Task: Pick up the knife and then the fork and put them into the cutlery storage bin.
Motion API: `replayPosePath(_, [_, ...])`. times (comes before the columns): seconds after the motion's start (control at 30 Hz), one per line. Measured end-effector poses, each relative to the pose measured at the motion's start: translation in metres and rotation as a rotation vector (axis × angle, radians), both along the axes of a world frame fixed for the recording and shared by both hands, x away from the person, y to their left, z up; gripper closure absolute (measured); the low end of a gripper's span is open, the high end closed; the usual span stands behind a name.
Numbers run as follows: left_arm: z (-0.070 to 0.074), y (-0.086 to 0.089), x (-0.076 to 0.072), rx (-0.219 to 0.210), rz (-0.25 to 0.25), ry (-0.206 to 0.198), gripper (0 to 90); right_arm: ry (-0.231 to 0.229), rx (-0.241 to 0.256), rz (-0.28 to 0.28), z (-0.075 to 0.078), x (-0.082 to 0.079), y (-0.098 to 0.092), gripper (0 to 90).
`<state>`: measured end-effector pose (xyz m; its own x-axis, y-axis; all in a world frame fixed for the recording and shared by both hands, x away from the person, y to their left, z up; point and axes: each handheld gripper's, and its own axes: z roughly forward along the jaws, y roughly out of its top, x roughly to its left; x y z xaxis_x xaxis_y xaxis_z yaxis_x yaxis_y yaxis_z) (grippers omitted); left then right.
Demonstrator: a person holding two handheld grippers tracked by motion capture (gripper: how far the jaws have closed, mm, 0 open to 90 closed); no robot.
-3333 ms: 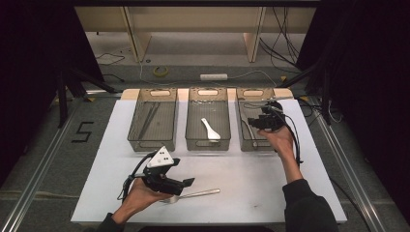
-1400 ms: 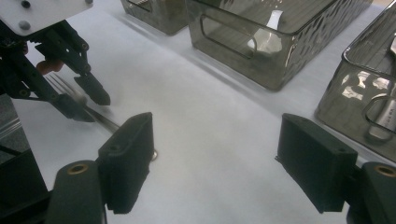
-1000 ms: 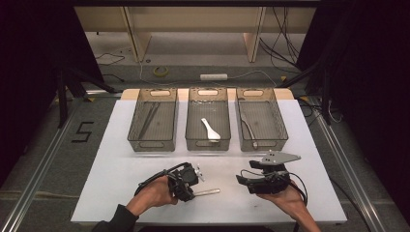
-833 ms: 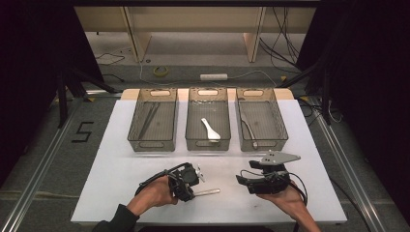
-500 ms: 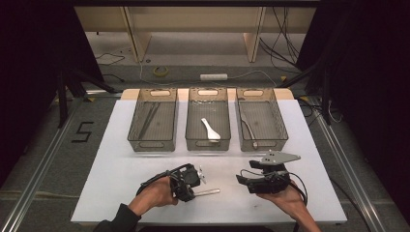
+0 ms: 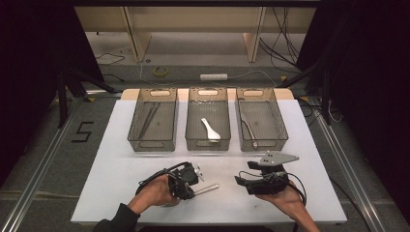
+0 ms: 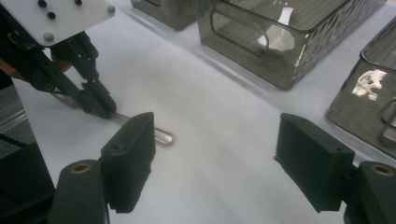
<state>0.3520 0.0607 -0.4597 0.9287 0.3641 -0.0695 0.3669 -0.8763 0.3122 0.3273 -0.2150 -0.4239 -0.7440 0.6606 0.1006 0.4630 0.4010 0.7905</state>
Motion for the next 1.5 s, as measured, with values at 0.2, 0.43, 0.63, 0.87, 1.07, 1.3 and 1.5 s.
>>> replayPosePath(0.2, [0.011,0.003,0.001,-0.052,0.010,0.030,83.3,-0.031,-0.004,0.053,0.001,-0.005,0.009,29.5])
replayPosePath(0.43, [0.022,0.003,0.001,-0.103,-0.008,0.085,83.2,-0.098,-0.058,0.164,0.000,-0.018,0.035,29.6])
replayPosePath(0.63, [0.026,-0.002,-0.001,-0.105,-0.031,0.105,83.1,-0.136,-0.122,0.234,-0.004,-0.026,0.053,29.8])
replayPosePath(0.87, [0.032,-0.009,-0.003,-0.101,-0.057,0.112,83.1,-0.184,-0.221,0.298,-0.012,-0.033,0.067,31.6])
replayPosePath(1.07, [0.035,-0.015,-0.006,-0.094,-0.072,0.105,83.1,-0.246,-0.334,0.355,-0.020,-0.039,0.082,34.7])
replayPosePath(1.3, [0.038,-0.021,-0.009,-0.080,-0.094,0.104,83.1,-0.302,-0.398,0.392,-0.026,-0.042,0.089,43.5])
replayPosePath(1.5, [0.040,-0.028,-0.011,-0.062,-0.121,0.108,83.0,-0.328,-0.457,0.438,-0.029,-0.043,0.091,53.5])
